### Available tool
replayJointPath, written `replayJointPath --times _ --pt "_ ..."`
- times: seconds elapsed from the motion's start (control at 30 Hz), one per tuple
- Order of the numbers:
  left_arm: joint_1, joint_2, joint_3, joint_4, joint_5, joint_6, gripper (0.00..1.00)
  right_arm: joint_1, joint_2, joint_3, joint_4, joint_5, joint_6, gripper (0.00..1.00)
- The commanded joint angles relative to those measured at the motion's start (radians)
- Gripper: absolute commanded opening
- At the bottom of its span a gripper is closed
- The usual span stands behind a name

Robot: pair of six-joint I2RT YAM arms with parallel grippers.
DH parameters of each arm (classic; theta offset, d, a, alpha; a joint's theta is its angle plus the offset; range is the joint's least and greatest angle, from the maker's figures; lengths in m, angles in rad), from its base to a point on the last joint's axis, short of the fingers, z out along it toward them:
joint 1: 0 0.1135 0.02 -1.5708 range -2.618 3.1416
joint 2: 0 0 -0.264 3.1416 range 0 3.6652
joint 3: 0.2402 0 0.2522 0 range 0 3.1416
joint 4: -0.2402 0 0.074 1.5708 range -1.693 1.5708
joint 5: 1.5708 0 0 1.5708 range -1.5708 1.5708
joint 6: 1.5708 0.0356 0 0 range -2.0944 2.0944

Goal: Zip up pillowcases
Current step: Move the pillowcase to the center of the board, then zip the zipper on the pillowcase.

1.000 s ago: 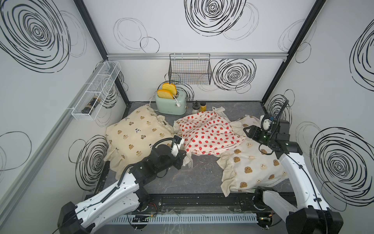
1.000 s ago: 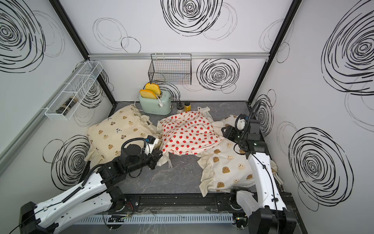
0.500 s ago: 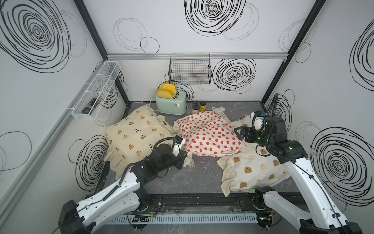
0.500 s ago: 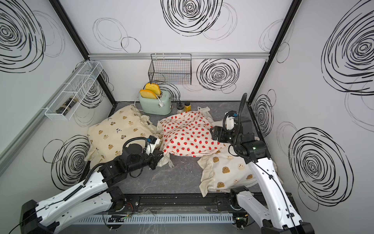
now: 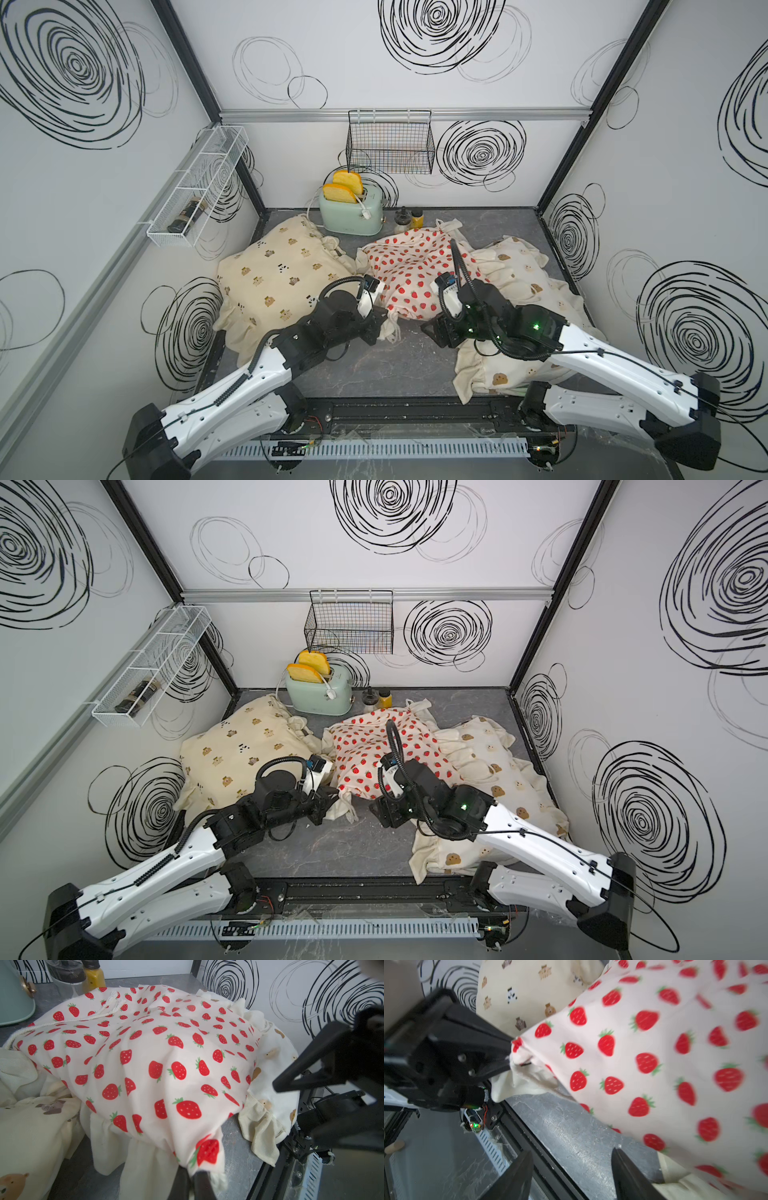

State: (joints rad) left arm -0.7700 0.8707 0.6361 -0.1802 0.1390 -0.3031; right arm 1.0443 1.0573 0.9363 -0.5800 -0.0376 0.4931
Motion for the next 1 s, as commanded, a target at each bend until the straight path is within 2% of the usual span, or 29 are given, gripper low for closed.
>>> replayJointPath --times 0.0,0.23,0.4,0.77,0.97 --pt "0.006 0.0 0.048 0.015 0.031 0.015 0.0 0.028 0.039 -0.036 0.098 0.019 0.038 0.57" --pt "0.006 0.019 0.069 -0.035 0.035 0.035 0.0 0.028 0.049 0.03 0.005 0.185 -0.017 0.56" --pt "0.007 0.018 0.072 -0.029 0.047 0.042 0.0 0.026 0.053 0.028 0.066 0.243 -0.116 0.54" --pt "0.009 0.024 0.082 -0.034 0.055 0.052 0.0 -0.026 0.142 0.038 0.168 0.229 -0.19 0.43" --pt "0.008 0.022 0.078 -0.048 0.045 0.053 0.0 -0.086 0.138 0.019 0.199 0.176 -0.206 0.25"
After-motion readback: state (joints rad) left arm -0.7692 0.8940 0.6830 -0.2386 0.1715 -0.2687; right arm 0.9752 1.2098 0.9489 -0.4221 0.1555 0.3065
